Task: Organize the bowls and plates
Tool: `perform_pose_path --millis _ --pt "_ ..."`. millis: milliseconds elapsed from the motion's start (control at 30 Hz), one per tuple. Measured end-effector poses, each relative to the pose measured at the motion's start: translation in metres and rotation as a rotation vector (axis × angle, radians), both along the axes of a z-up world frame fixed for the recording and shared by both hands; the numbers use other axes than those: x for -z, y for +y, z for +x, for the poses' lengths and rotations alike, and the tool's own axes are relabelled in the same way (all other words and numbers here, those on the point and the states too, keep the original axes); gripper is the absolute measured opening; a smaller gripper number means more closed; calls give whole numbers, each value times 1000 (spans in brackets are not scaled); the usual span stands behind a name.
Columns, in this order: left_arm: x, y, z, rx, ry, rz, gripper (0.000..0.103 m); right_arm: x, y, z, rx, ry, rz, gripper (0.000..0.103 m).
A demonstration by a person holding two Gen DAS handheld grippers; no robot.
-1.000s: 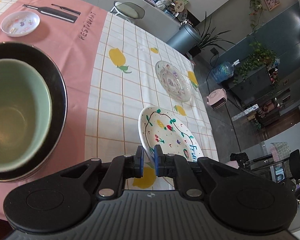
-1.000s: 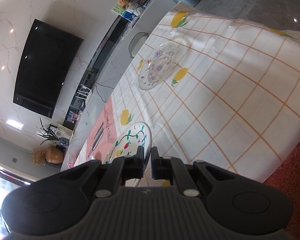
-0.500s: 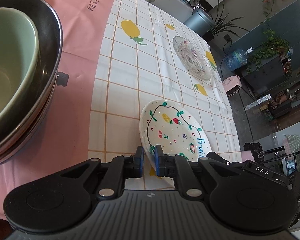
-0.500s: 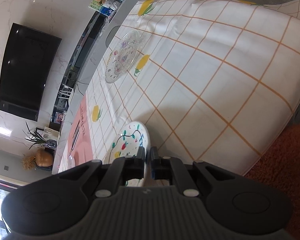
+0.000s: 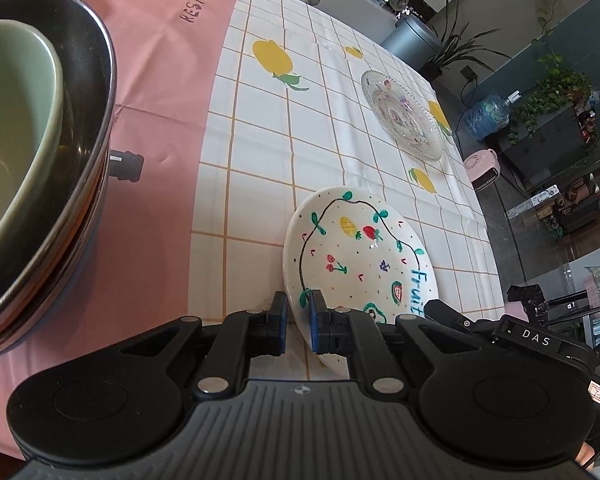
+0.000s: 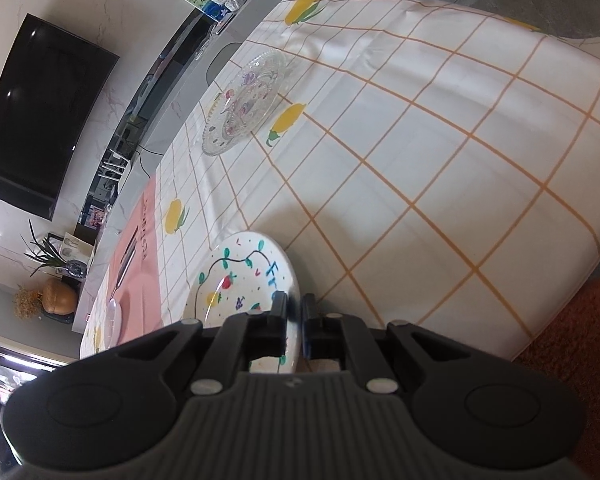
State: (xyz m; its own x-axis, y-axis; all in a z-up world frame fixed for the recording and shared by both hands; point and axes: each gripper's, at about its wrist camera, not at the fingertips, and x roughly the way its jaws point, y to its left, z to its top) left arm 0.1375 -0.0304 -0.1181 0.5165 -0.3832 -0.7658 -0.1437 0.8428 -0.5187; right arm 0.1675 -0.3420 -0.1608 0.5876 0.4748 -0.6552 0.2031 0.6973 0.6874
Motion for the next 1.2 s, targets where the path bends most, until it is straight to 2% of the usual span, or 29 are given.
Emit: perform_pose_path --millis 333,400,467,533,667,733,800,967,1200 --pt "-3 1 1 -4 4 11 12 -5 7 1 -17 -12 -55 9" --pt "-6 -2 2 1 -1 35 13 -6 9 0 -21 -21 -67 13" --pt "-10 -3 1 1 -18 61 18 -11 10 -2 -29 -43 -90 32" --pt "-15 -3 1 -6 -41 76 25 -17 10 -3 -32 -67 -125 40" --pt "-28 -5 4 -5 -85 84 33 -28 9 -3 -41 -115 -178 43" --pt "-33 -6 8 -5 -99 71 38 -32 7 0 -39 -123 -192 44" --pt "-37 -7 14 -5 -104 49 40 -34 4 4 -30 -127 -195 50" --pt "-43 -11 30 -2 -106 -8 41 -39 2 16 -31 -134 -221 52" --pt "-42 -14 56 -25 -71 -51 44 -43 -3 39 -20 -145 -244 56"
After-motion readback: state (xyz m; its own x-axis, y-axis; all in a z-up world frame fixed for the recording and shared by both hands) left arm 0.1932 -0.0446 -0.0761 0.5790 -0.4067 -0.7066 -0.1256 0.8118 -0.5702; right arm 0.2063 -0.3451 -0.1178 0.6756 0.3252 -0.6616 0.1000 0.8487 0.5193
